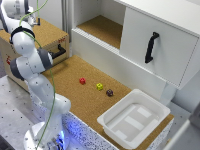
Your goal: Turn off the green led light
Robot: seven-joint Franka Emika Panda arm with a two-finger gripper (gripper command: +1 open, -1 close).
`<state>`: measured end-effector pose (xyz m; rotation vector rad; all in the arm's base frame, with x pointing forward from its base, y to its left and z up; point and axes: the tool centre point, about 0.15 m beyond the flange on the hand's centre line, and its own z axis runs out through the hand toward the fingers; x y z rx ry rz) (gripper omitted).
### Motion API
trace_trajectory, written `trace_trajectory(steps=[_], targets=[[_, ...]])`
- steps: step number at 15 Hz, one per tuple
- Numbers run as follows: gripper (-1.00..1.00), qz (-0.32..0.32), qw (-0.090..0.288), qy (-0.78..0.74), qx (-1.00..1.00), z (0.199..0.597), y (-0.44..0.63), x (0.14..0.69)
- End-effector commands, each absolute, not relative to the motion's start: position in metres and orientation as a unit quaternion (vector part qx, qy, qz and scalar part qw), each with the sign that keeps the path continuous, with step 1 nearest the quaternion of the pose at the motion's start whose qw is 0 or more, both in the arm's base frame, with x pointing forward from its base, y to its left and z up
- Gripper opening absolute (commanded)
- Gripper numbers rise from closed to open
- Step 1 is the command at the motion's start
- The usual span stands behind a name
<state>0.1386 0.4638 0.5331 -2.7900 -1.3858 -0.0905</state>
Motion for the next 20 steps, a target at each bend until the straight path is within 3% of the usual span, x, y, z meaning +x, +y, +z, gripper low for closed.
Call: trace_trajectory(steps=[1, 4, 8, 16, 20], targets=[[-1.0, -0.017, -0.032, -0.418, -0.908, 0.503, 0.484, 0.15], [-1.0, -0.015, -0.038, -0.394, -0.918, 0.486, 0.475, 0.158], [-1.0, -0.017, -0.015, -0.357, -0.934, 0.47, 0.463, 0.166], [-1.0, 0.003, -0.006, -0.297, -0.955, 0.428, 0.437, 0.172], [-1.0, -0.003, 0.002, -0.293, -0.956, 0.428, 0.437, 0.169]])
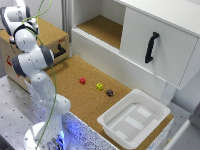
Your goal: Turn off the green led light
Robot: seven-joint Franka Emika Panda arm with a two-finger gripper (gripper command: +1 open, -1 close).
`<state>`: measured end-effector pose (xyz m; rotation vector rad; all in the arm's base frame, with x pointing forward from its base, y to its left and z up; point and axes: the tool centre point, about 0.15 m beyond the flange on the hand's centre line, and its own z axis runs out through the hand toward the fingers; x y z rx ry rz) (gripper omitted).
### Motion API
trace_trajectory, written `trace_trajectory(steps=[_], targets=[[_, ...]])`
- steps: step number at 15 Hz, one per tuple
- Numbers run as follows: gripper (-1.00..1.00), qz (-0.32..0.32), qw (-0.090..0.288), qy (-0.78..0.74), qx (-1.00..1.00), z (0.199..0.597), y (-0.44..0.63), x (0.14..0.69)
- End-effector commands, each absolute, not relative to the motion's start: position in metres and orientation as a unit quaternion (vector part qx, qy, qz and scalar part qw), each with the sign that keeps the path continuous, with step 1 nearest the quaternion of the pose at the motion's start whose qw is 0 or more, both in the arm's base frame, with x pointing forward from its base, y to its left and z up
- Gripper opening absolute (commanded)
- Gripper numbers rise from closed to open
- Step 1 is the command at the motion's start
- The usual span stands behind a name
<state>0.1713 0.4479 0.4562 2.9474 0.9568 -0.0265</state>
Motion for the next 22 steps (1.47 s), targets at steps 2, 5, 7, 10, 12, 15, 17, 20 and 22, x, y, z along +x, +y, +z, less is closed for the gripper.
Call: trace_trajectory(steps=[2, 5, 7, 10, 12, 15, 17, 20, 22], targets=[[-1.0, 0.029, -0.014, 0.289, 0.957, 0.462, 0.434, 0.165], [1.0, 0.057, -0.024, 0.284, 0.957, 0.516, 0.428, 0.158], [1.0, 0.075, -0.019, 0.245, 0.967, 0.532, 0.409, 0.168], [1.0, 0.095, -0.004, 0.166, 0.982, 0.534, 0.365, 0.194], [1.0, 0.109, 0.005, 0.107, 0.988, 0.533, 0.324, 0.208], [1.0, 0.121, 0.015, 0.016, 0.992, 0.528, 0.253, 0.228], [1.0, 0.122, 0.008, -0.024, 0.992, 0.522, 0.215, 0.237], [1.0, 0.111, -0.003, -0.07, 0.991, 0.503, 0.153, 0.255], [1.0, 0.096, -0.001, -0.092, 0.991, 0.48, 0.111, 0.269]])
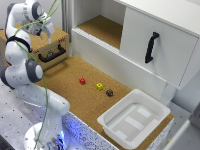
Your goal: Turn off the green led light
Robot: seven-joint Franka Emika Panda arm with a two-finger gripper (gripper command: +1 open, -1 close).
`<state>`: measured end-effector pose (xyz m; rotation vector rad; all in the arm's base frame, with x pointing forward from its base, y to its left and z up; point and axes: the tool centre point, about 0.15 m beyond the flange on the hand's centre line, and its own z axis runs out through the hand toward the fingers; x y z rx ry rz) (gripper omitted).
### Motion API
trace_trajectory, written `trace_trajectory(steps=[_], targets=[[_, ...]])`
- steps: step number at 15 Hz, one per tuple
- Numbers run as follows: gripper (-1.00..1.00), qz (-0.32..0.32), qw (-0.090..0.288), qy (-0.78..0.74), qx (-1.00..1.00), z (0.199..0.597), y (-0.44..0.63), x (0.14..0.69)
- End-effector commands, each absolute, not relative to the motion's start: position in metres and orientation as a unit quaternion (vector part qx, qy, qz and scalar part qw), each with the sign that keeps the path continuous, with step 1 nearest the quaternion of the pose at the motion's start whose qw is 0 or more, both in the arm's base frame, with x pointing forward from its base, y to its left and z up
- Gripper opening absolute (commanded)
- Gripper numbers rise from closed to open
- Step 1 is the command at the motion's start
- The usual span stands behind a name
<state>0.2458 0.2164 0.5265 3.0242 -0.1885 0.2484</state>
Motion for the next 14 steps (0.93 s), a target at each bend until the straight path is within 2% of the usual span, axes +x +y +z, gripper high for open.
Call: trace_trajectory(steps=[1, 2, 4, 5, 14], targets=[[1.0, 0.097, 0.004, -0.099, 0.99, 0.468, 0.092, 0.275], [1.0, 0.099, -0.008, -0.117, 0.988, 0.456, 0.071, 0.283], [1.0, 0.115, 0.004, -0.133, 0.984, 0.436, 0.044, 0.293], [1.0, 0.125, 0.04, -0.15, 0.98, 0.438, 0.042, 0.293], [1.0, 0.125, 0.04, -0.15, 0.98, 0.438, 0.042, 0.293]])
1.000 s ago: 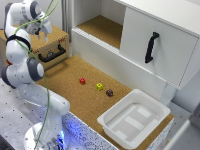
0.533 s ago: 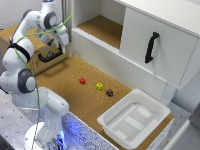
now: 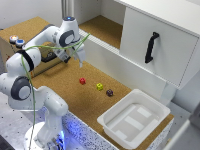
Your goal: Turn off the green led light
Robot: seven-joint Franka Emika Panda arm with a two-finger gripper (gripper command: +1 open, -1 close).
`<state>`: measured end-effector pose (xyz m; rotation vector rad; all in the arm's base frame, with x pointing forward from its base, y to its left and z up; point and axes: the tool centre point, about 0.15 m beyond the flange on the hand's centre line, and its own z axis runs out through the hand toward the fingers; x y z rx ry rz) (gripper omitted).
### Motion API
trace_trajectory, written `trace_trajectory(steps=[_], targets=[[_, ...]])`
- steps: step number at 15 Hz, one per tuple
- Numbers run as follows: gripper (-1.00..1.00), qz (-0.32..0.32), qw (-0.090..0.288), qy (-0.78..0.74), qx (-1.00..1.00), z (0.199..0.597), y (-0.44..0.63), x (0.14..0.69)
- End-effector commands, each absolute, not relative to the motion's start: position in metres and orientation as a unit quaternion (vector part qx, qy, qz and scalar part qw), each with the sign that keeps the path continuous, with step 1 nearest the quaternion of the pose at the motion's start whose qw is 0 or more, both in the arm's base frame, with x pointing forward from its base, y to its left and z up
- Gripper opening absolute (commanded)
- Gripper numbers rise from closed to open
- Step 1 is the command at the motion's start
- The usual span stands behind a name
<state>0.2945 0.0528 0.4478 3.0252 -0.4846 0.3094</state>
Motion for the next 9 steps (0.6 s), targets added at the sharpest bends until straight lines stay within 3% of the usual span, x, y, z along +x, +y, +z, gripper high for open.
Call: trace_trajectory(steps=[1, 3, 5, 9], targets=[[1.0, 0.125, 0.04, -0.15, 0.98, 0.438, 0.042, 0.293], [1.0, 0.102, 0.032, -0.159, 0.982, 0.448, 0.051, 0.294], [1.0, 0.119, 0.034, -0.17, 0.978, 0.445, 0.051, 0.304], [1.0, 0.138, 0.041, -0.138, 0.98, 0.415, 0.008, 0.371]])
